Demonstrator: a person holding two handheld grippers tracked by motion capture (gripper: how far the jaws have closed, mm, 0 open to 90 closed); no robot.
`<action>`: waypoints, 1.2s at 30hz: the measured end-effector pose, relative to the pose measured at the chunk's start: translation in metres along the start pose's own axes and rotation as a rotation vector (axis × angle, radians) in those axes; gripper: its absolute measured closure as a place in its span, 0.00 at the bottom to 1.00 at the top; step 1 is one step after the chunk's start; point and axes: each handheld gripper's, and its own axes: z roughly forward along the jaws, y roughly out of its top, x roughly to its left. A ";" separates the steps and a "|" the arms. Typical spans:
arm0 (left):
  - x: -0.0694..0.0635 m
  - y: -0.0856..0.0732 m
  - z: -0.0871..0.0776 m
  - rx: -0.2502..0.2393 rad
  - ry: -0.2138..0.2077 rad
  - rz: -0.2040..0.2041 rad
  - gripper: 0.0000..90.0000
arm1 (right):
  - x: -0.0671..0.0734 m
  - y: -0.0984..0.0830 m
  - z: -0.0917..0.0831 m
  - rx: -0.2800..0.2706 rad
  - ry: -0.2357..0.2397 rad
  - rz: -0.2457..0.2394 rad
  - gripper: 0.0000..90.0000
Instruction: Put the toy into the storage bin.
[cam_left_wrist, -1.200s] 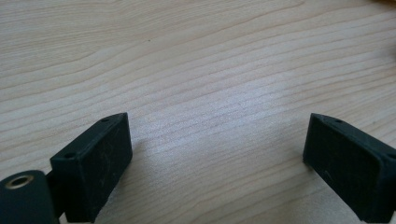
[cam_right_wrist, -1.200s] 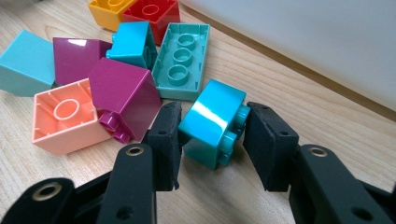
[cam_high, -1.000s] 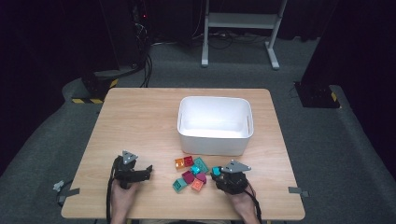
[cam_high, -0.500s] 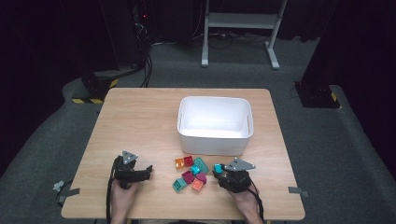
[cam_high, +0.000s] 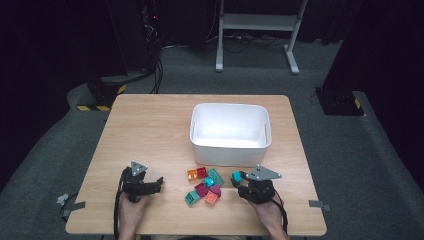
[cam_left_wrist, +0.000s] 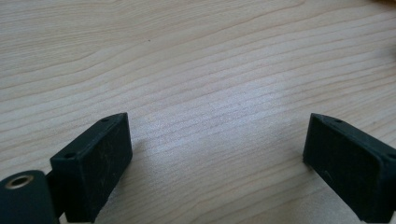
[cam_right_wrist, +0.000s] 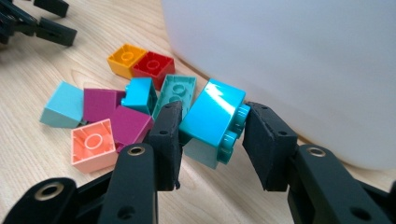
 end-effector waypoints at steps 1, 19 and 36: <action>0.000 0.000 0.000 0.000 0.000 0.000 0.09 | 0.000 0.002 -0.002 -0.002 0.000 -0.002 0.64; 0.000 0.000 0.000 0.002 0.000 0.001 0.09 | -0.008 0.027 -0.020 -0.048 0.041 -0.002 0.64; 0.000 0.000 0.000 0.001 0.000 0.002 0.09 | -0.017 0.058 -0.041 -0.108 0.083 0.003 0.64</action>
